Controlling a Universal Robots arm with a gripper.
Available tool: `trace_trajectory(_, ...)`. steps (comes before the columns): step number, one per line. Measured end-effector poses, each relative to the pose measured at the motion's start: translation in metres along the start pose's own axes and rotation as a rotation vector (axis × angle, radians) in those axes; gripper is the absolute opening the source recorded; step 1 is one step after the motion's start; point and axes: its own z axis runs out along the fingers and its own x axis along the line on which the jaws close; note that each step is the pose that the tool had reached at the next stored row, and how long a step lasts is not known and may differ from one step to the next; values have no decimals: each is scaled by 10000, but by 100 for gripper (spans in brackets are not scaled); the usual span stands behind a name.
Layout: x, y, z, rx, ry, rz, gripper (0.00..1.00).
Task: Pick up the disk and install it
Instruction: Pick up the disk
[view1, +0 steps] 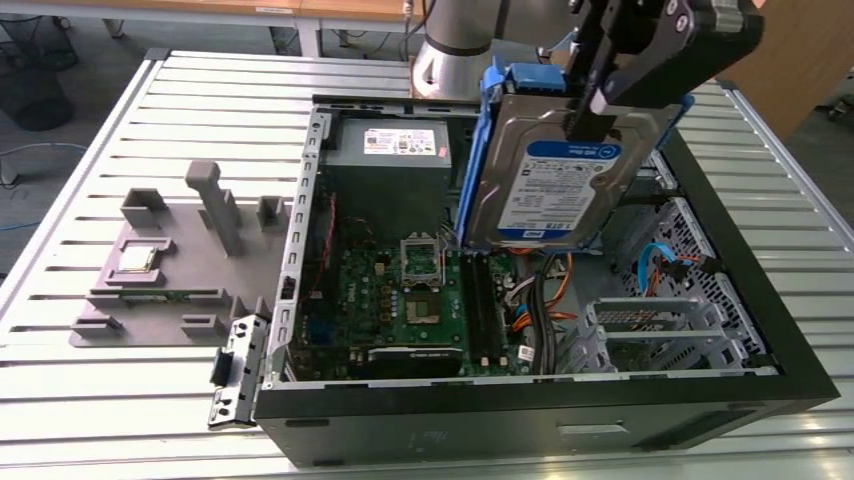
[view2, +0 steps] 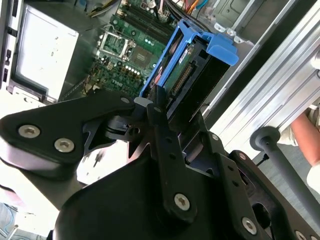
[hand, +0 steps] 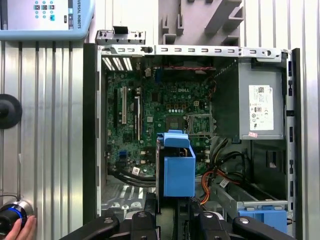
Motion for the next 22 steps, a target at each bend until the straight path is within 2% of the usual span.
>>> trace_trajectory(14,-13,-603,-13,-73,2,3,35)
trace_trajectory(18,-3,-676,-13,-75,1,4,35)
trace_trajectory(22,51,-715,-13,-75,2,6,35)
